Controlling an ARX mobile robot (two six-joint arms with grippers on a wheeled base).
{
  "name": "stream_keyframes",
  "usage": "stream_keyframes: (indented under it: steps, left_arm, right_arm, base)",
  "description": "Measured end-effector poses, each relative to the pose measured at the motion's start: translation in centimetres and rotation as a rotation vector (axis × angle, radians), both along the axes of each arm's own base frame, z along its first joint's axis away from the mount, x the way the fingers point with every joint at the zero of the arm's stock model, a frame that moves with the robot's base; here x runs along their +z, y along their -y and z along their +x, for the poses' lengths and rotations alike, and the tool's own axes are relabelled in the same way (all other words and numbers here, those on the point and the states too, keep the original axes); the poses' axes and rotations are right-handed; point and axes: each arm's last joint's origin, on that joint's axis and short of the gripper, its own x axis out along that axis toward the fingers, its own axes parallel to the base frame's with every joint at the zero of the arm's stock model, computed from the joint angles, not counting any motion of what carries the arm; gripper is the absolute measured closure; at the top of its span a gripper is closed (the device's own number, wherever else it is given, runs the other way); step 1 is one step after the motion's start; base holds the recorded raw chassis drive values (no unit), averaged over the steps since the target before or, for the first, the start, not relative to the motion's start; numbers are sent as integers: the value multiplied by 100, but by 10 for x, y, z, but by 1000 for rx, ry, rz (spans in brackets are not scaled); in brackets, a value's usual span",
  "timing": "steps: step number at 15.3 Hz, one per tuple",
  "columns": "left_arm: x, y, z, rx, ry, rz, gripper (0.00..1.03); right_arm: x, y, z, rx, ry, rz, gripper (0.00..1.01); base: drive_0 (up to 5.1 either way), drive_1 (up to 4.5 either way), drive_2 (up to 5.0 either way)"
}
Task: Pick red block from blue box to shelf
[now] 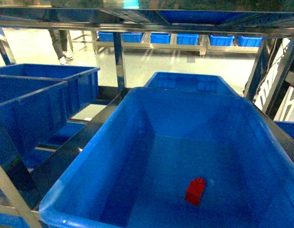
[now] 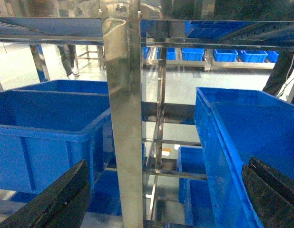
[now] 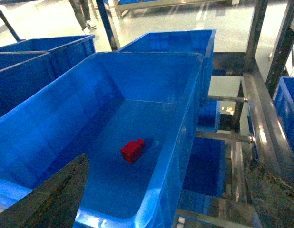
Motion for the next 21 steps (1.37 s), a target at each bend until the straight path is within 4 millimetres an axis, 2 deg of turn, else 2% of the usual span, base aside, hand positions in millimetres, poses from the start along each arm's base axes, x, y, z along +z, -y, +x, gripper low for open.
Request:
stream_keyframes:
  steps: [4, 6, 12, 14, 16, 20, 21]
  left_arm:
    - [0, 0, 0, 0, 0, 0, 5]
    - [0, 0, 0, 0, 0, 0, 5]
    - [0, 0, 0, -1, 0, 0, 5]
    - [0, 0, 0, 0, 0, 0, 5]
    - [0, 0, 0, 2, 0, 0, 5]
    - [0, 0, 0, 0, 0, 0, 5]
    - [0, 0, 0, 0, 0, 0, 5]
  right_arm:
    - [10, -1, -1, -111, 105, -107, 3]
    - [8, 1, 0, -157, 126, -144, 3]
    - [7, 1, 0, -167, 126, -181, 3]
    - [4, 3, -1, -170, 274, -155, 25]
    - [-4, 15, -1, -212, 262, -172, 48]
    - [-3, 14, -1, -179, 276, -172, 100]
    - [-3, 14, -1, -179, 277, -173, 99]
  base:
    - [0, 0, 0]
    - [0, 0, 0]
    - [0, 0, 0]
    - [0, 0, 0]
    - [0, 0, 0]
    - [0, 0, 0]
    - [0, 0, 0]
